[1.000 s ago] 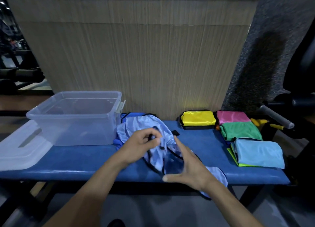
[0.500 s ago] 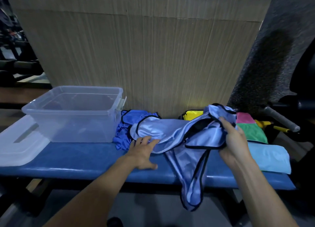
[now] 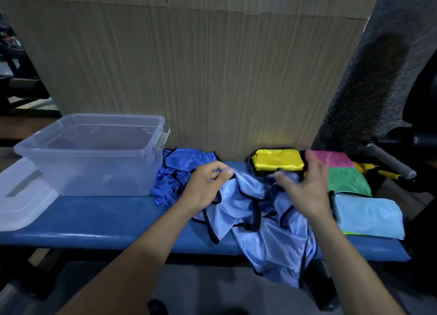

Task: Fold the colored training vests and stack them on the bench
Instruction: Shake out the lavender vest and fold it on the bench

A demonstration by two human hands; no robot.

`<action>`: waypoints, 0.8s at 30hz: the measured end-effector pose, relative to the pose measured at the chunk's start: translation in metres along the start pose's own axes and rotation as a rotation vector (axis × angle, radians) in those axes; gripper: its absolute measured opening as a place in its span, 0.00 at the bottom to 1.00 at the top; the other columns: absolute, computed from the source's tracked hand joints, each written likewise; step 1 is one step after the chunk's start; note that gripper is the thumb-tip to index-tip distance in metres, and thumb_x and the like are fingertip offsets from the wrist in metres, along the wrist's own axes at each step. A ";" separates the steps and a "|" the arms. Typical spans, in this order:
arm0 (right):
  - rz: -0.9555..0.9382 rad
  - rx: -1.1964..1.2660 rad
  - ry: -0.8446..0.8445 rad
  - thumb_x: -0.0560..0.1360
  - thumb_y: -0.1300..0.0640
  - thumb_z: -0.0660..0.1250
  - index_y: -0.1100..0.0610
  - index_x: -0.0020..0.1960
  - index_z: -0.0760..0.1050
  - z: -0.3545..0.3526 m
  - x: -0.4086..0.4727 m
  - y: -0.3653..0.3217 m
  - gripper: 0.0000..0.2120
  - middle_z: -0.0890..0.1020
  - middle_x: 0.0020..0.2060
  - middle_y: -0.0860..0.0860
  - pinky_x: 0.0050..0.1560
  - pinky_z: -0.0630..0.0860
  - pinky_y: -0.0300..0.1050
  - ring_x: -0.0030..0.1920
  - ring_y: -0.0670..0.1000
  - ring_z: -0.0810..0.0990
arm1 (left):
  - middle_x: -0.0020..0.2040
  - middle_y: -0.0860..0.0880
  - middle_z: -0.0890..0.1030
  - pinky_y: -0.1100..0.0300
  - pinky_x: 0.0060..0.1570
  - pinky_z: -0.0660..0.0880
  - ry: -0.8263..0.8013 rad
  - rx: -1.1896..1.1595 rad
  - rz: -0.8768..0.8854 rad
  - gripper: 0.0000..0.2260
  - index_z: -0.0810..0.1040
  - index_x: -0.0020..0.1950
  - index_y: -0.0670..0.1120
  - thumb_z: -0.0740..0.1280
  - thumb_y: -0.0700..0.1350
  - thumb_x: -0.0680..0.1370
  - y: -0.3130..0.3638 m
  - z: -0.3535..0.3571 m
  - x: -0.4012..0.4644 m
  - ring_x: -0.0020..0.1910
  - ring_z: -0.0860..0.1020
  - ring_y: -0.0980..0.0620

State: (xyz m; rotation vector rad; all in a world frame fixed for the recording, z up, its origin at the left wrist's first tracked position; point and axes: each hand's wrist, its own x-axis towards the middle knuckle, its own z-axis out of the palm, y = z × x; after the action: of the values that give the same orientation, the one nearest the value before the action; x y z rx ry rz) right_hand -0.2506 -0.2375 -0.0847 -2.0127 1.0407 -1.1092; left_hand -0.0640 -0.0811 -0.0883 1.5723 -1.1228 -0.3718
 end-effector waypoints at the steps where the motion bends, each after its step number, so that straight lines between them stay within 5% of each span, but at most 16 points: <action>1: -0.068 0.004 -0.176 0.71 0.44 0.78 0.50 0.75 0.68 0.003 -0.005 -0.004 0.37 0.73 0.69 0.47 0.69 0.68 0.49 0.70 0.48 0.69 | 0.35 0.58 0.83 0.67 0.44 0.71 -0.032 -0.026 -0.012 0.04 0.81 0.48 0.46 0.68 0.44 0.82 0.003 0.003 0.001 0.36 0.79 0.62; 3: -0.097 0.157 -0.585 0.73 0.44 0.77 0.44 0.74 0.70 0.011 -0.018 -0.020 0.32 0.74 0.70 0.37 0.70 0.67 0.44 0.71 0.39 0.70 | 0.49 0.52 0.86 0.63 0.57 0.75 -0.122 -0.098 0.006 0.04 0.83 0.54 0.44 0.70 0.41 0.80 0.009 0.004 0.001 0.52 0.83 0.57; 4: -0.146 0.186 -0.662 0.74 0.47 0.77 0.44 0.71 0.73 0.017 -0.022 -0.025 0.28 0.78 0.66 0.37 0.68 0.70 0.42 0.68 0.38 0.73 | 0.54 0.49 0.86 0.61 0.61 0.76 -0.170 -0.134 0.024 0.08 0.82 0.59 0.44 0.70 0.40 0.80 0.013 0.003 0.001 0.57 0.83 0.54; 7: -0.267 0.171 -0.496 0.77 0.57 0.74 0.46 0.50 0.81 0.030 -0.022 -0.027 0.06 0.85 0.43 0.39 0.50 0.77 0.43 0.46 0.39 0.81 | 0.57 0.50 0.85 0.63 0.62 0.75 -0.205 -0.202 0.036 0.12 0.79 0.66 0.45 0.67 0.40 0.82 0.018 -0.004 0.004 0.60 0.81 0.56; 9: -0.188 0.196 -0.270 0.77 0.59 0.72 0.48 0.39 0.78 0.031 -0.014 -0.019 0.11 0.81 0.31 0.41 0.38 0.72 0.41 0.34 0.38 0.75 | 0.54 0.51 0.85 0.64 0.55 0.76 -0.122 -0.109 0.045 0.11 0.80 0.62 0.44 0.65 0.35 0.82 0.006 -0.013 0.008 0.55 0.81 0.60; 12: -0.052 0.166 0.004 0.76 0.57 0.71 0.55 0.40 0.78 0.026 0.000 -0.011 0.07 0.80 0.31 0.49 0.38 0.71 0.48 0.32 0.44 0.73 | 0.48 0.54 0.81 0.59 0.49 0.75 -0.177 0.278 -0.024 0.16 0.79 0.52 0.51 0.66 0.30 0.75 -0.030 -0.037 0.006 0.46 0.79 0.56; 15: 0.126 0.241 0.137 0.76 0.56 0.71 0.57 0.37 0.75 0.020 0.012 -0.003 0.11 0.78 0.30 0.48 0.39 0.71 0.47 0.30 0.43 0.74 | 0.53 0.56 0.73 0.60 0.57 0.71 -0.588 0.692 -0.205 0.17 0.74 0.54 0.56 0.75 0.42 0.72 -0.057 -0.055 -0.001 0.56 0.73 0.52; 18: 0.093 0.064 0.022 0.74 0.56 0.75 0.60 0.46 0.77 0.015 0.015 0.006 0.09 0.81 0.37 0.56 0.40 0.75 0.53 0.38 0.56 0.80 | 0.58 0.54 0.69 0.49 0.66 0.65 -0.664 0.988 -0.301 0.21 0.75 0.58 0.59 0.79 0.52 0.69 -0.064 -0.062 -0.001 0.60 0.66 0.49; 21: 0.033 -0.105 -0.090 0.73 0.59 0.76 0.55 0.58 0.76 0.012 0.015 0.010 0.16 0.78 0.32 0.54 0.30 0.71 0.47 0.29 0.52 0.75 | 0.58 0.55 0.70 0.50 0.64 0.64 -0.593 0.953 -0.232 0.17 0.77 0.56 0.59 0.78 0.51 0.72 -0.071 -0.066 0.001 0.58 0.66 0.51; 24: -0.033 -0.203 -0.171 0.73 0.62 0.75 0.53 0.60 0.76 0.010 0.017 0.010 0.18 0.74 0.25 0.53 0.22 0.64 0.38 0.21 0.47 0.70 | 0.50 0.58 0.72 0.53 0.61 0.66 -0.543 0.911 -0.177 0.10 0.77 0.49 0.59 0.75 0.47 0.74 -0.077 -0.069 0.000 0.57 0.69 0.52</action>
State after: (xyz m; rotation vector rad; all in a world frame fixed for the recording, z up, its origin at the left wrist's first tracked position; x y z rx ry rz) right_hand -0.2396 -0.2553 -0.0905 -2.2474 1.0701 -0.8590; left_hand 0.0215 -0.0455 -0.1334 2.4692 -1.7152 -0.4494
